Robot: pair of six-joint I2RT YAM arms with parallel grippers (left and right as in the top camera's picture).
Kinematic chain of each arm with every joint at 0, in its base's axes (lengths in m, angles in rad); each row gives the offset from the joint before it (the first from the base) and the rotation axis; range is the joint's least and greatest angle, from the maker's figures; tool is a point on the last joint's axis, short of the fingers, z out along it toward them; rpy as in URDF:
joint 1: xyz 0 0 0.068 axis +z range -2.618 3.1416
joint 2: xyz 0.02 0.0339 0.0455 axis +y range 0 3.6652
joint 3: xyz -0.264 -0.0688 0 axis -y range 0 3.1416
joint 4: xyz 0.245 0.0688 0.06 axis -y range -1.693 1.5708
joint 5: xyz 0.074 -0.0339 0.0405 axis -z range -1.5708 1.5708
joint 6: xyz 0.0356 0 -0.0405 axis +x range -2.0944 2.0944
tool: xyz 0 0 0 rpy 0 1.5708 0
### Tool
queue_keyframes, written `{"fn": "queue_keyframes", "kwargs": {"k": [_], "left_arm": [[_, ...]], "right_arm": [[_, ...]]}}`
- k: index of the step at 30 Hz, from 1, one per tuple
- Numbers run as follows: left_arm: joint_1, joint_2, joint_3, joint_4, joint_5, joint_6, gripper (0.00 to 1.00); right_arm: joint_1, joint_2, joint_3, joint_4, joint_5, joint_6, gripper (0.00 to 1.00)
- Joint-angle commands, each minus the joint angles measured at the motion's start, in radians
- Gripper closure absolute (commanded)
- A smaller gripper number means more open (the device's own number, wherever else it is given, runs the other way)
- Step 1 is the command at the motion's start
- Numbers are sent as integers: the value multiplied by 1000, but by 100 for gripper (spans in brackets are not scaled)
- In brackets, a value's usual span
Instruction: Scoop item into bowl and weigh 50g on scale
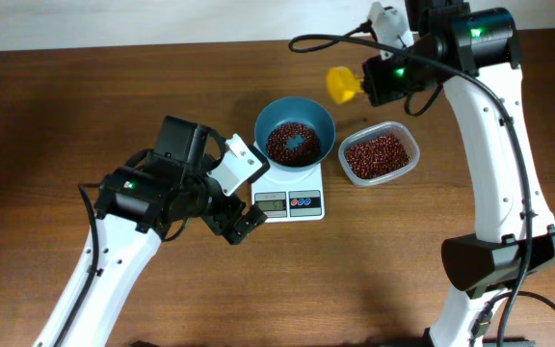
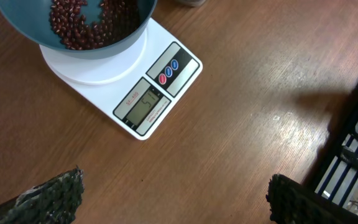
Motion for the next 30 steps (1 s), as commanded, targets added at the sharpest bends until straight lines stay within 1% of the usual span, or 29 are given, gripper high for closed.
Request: {"fn": "queue_keyframes", "kwargs": {"k": [1,10,12,15,22,26,30], "left_arm": [[-2,-2,14,-2,13,-10,1],[-2,-2,14,-2,13,-10,1],[-2,-2,14,-2,13,-10,1],[-2,-2,14,-2,13,-10,1],[-2,-2,14,-2,13,-10,2],[-2,-2,14,-2,13,-10,1],[-2,-2,14,-2,13,-10,1]], "right_arm": [[35,54,-5,8,-110,-40,96],[123,177,-6,26,-97,-93,96],[136,189,-8,21,-56,-96,96],[155,192,-24,28,72,-92,96],[195,192,-75,66,238,-92,96],[201,192,-80,89,255,-93,96],[201,192,-122,124,255,-95,96]]}}
